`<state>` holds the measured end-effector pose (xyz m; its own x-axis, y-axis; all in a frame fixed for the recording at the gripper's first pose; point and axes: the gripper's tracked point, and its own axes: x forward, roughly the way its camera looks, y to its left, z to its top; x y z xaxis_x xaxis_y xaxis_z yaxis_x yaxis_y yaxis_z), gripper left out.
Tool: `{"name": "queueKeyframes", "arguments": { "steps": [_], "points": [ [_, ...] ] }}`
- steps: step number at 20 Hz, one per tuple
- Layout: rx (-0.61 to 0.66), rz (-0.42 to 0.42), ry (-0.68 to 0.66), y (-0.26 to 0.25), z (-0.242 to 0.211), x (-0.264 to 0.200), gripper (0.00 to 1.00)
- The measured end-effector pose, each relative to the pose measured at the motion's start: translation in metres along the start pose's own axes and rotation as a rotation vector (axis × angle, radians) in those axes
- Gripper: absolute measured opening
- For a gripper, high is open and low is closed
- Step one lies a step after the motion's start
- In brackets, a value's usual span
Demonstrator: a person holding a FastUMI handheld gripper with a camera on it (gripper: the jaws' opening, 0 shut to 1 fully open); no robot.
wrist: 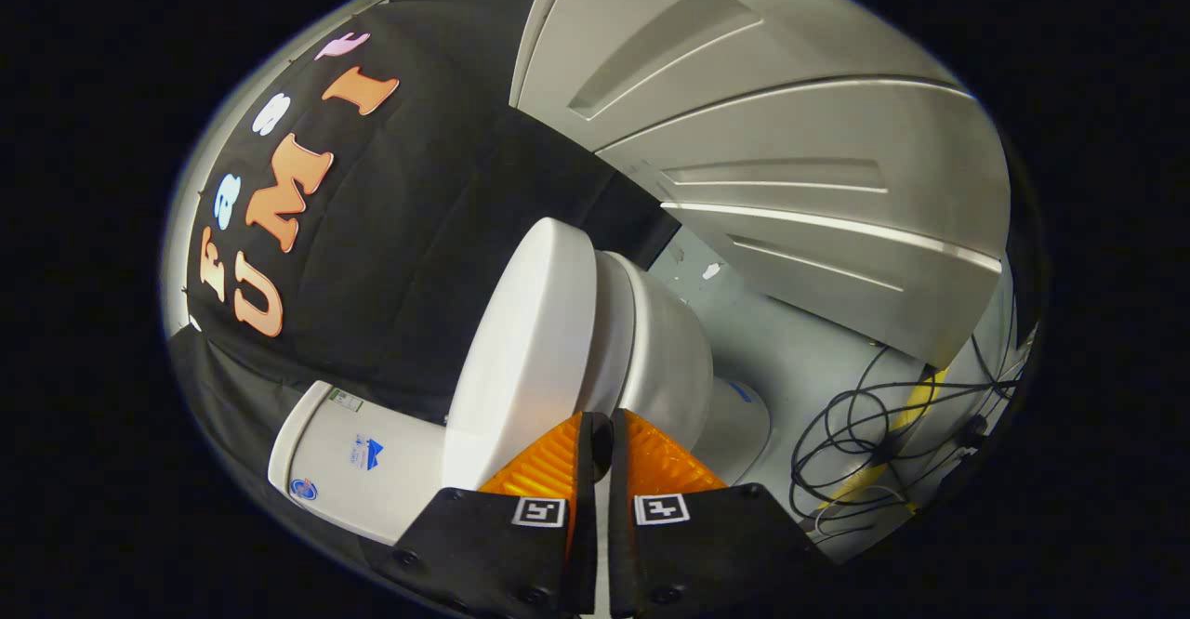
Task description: Open the toilet lid.
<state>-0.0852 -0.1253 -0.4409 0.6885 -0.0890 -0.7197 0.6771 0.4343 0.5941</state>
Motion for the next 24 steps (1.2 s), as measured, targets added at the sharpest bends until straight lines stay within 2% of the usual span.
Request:
{"name": "queueKeyframes", "arguments": {
  "steps": [2,5,8,9,14,17,24],
  "points": [
    [0.016,-0.012,0.006,0.002,0.000,0.000,0.14],
    [-0.047,-0.016,-0.017,0.004,-0.001,-0.002,0.13],
    [-0.029,0.003,-0.018,0.006,0.002,0.001,0.14],
    [-0.023,0.004,-0.014,0.006,0.005,-0.004,0.09],
    [-0.016,-0.001,-0.026,0.014,0.006,-0.006,0.08],
    [-0.054,-0.026,-0.032,0.017,0.006,-0.009,0.08],
    [-0.134,-0.017,-0.076,0.041,0.017,-0.022,0.08]
  ]
}}
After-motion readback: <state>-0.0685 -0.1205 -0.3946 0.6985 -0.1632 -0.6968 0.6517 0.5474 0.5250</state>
